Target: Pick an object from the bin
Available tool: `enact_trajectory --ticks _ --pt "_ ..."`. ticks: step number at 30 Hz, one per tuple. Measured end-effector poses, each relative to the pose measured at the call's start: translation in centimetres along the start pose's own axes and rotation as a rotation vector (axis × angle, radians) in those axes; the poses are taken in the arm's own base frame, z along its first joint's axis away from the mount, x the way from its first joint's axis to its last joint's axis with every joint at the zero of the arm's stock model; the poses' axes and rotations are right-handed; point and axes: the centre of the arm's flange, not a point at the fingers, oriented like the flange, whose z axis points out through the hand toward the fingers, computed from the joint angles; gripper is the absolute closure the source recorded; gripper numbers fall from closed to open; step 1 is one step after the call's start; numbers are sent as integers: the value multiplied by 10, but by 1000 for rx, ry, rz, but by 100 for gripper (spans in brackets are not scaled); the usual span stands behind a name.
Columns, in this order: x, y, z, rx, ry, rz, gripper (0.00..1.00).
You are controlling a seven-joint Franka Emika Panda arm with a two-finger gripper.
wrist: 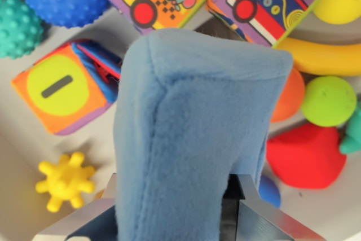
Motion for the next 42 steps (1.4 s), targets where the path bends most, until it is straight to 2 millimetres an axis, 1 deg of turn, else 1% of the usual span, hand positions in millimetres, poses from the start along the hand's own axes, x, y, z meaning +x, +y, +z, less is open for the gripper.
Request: enact_trajectory --ticks 11,23,36,42 --pt "0 0 -46 1 1 0 100" --pt "0 -1 -89 1 1 0 100" --pt "0 -1 -123 0 1 0 100" --pt "0 -1 -131 0 1 0 100"
